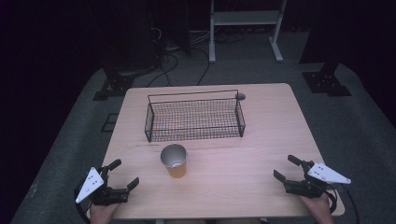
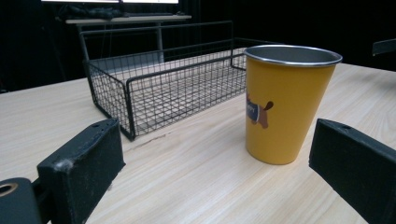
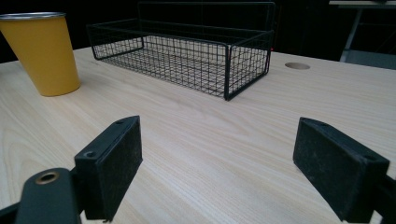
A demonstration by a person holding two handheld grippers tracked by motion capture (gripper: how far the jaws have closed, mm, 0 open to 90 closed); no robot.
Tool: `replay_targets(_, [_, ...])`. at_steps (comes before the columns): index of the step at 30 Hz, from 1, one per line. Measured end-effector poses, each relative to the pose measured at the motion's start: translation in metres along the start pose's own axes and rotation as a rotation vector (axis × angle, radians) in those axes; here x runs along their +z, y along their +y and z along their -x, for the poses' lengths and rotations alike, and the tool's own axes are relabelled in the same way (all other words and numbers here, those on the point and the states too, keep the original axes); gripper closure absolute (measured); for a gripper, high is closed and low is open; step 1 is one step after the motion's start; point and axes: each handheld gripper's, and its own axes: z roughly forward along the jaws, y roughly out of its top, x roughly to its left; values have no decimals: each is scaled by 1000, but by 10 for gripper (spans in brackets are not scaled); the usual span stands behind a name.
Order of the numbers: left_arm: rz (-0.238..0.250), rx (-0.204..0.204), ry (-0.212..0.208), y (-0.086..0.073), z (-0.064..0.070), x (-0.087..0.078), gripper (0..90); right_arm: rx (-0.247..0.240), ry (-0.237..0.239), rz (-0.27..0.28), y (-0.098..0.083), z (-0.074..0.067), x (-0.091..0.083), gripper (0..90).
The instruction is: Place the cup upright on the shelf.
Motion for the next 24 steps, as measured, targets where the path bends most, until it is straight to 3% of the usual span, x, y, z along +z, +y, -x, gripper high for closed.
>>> replay_targets(7, [14,11,-23,3,5,6,21,-2,4,-3,0,-2,0,147])
replay_targets(24, [-3,40,-74,8,16,24,21,-8,3,-9,0,-3,0,148])
